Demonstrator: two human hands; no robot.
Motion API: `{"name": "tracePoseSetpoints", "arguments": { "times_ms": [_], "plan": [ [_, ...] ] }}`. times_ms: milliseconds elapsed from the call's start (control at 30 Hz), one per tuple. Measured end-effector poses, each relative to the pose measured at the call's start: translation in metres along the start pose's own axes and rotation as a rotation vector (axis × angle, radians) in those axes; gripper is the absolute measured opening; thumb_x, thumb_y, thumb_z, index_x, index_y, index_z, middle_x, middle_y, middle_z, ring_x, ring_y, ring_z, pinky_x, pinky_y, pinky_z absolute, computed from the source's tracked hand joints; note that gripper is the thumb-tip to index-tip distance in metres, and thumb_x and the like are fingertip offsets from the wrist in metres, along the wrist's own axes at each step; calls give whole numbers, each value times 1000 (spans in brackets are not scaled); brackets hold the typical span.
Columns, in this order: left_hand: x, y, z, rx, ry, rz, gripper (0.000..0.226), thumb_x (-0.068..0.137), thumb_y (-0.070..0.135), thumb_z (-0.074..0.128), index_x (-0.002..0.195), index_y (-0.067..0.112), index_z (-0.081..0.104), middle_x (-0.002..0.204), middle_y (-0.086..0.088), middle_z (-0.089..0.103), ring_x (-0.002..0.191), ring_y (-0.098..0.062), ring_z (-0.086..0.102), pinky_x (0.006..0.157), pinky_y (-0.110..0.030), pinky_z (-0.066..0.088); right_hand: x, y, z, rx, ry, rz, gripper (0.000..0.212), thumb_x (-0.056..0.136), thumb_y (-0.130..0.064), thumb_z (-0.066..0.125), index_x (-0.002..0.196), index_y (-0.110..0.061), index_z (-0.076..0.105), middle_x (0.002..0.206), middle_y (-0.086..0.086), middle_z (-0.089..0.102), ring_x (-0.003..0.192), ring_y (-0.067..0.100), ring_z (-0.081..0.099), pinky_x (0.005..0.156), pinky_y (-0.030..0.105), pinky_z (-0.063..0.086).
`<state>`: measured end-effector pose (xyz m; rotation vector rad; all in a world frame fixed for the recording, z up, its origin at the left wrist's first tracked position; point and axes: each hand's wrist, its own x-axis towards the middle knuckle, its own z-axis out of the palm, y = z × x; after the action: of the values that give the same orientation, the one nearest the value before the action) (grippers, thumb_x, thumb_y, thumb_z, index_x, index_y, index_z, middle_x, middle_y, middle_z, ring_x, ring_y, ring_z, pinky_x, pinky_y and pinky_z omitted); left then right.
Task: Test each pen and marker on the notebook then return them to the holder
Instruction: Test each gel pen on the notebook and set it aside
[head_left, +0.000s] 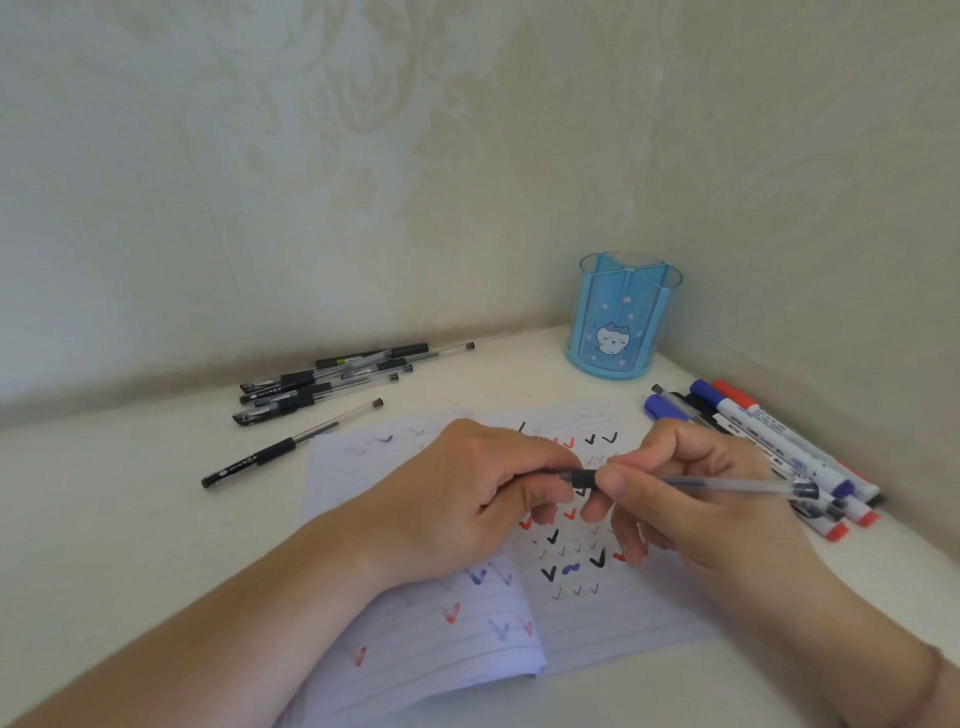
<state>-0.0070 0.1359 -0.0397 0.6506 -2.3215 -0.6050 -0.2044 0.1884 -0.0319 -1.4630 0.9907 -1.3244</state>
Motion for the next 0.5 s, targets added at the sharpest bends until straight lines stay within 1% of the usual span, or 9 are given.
{"name": "tracePoseSetpoints", "arguments": {
  "times_ms": [67,133,167,233,300,333,367,433,500],
  "plan": [
    [0,0,1,-7,-10,-12,22,99,25,51,102,15,71,71,8,65,65,-9,62,63,-15,45,-1,0,1,-10,22,12,29,65,-31,86,58,-17,62,62,15,71,37,22,49,40,18,36],
    [0,-1,2,-26,-13,-28,22,99,26,50,101,18,70,69,8,62,61,-11,58,59,-22,46,-2,-1,3,-22,43,2,18,65,-20,79,59,-13,64,57,14,68,37,21,45,38,18,36],
    [-1,-1,3,-39,-11,-38,22,99,28,49,101,20,70,69,7,61,59,-11,56,57,-26,45,-4,-3,4,-31,52,-4,15,63,-20,77,61,-12,65,55,13,67,37,19,44,38,18,36],
    [0,-2,4,-76,2,-68,23,99,28,49,100,20,70,65,9,58,57,-10,52,56,-28,44,-5,-3,4,-38,61,-30,21,57,-27,84,62,-15,68,55,8,67,40,11,50,40,16,40],
    [3,-1,3,-130,10,-104,23,98,28,52,102,18,72,65,12,60,60,-9,54,59,-28,46,-5,-4,3,-19,39,-69,30,51,-36,91,65,-21,69,61,3,69,50,6,58,48,14,45],
    [4,0,2,-152,9,-117,23,97,31,54,105,18,72,69,12,64,65,-10,59,64,-31,50,-2,-4,2,-13,14,-98,30,54,-39,90,68,-22,70,65,0,69,53,4,60,51,13,46],
    [5,1,0,-162,10,-130,25,95,36,56,108,20,71,76,13,68,72,-9,63,71,-33,52,1,-4,0,-17,-9,-136,27,60,-40,87,73,-23,71,69,-3,69,56,2,59,52,13,46],
    [8,-3,-5,-132,43,-164,36,91,51,56,117,29,67,94,18,71,91,-7,66,82,-26,50,6,-5,-9,-85,-10,-267,18,76,-42,76,84,-27,73,89,-7,66,70,3,60,55,18,45],
    [8,-14,-12,-12,127,-217,42,88,61,51,119,36,63,103,22,68,98,-5,62,84,-21,44,9,-8,-21,-233,70,-389,9,89,-37,63,94,-36,71,103,-5,66,93,7,63,64,21,48]
  ]
}}
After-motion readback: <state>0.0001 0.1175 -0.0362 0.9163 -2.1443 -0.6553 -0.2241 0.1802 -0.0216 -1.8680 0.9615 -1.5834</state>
